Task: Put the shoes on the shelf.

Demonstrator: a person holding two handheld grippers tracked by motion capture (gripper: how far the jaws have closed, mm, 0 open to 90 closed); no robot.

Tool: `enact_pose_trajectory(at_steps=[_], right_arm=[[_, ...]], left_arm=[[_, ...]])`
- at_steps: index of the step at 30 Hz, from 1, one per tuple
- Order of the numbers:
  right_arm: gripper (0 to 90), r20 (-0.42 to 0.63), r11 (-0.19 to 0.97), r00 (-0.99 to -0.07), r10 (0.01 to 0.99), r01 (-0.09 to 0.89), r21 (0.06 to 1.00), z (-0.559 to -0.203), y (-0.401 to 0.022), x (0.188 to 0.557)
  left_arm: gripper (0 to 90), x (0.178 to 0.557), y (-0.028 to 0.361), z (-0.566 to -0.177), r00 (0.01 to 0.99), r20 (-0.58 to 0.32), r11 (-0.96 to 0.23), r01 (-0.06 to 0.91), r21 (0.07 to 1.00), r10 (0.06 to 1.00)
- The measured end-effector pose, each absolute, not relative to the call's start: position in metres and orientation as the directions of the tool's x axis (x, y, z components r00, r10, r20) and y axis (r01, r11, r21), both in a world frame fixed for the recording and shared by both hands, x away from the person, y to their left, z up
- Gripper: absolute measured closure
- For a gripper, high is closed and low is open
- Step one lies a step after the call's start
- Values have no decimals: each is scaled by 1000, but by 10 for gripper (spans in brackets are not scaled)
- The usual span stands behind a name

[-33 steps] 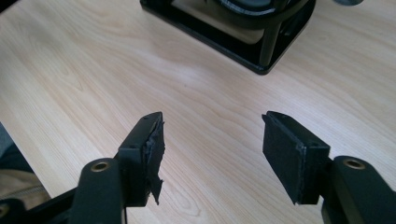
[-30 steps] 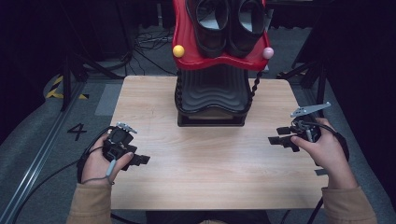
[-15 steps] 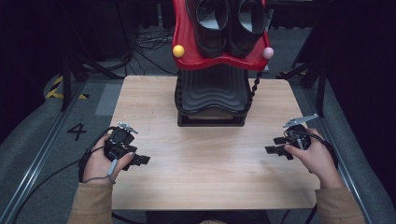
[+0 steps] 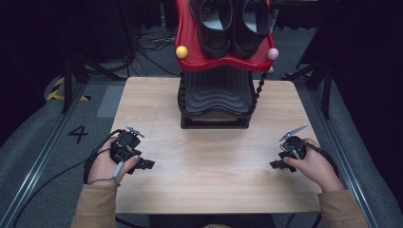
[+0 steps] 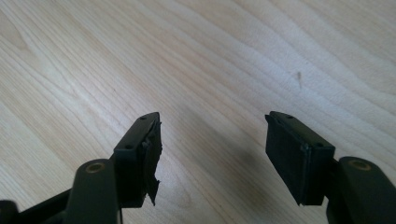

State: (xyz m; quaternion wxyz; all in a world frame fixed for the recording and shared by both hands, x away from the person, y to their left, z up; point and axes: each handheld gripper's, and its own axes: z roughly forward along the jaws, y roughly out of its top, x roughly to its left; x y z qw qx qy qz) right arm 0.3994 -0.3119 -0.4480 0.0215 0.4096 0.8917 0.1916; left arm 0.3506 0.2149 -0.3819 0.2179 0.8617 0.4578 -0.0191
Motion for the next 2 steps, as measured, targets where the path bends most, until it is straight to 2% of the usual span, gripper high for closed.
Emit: enact_pose_trajectory(at_steps=[2], right_arm=[[359,112,600,-669,735,718,354,-450,-310,399]], left_arm=[[305,351,215,-383,580,-231,-486,798,356,782]])
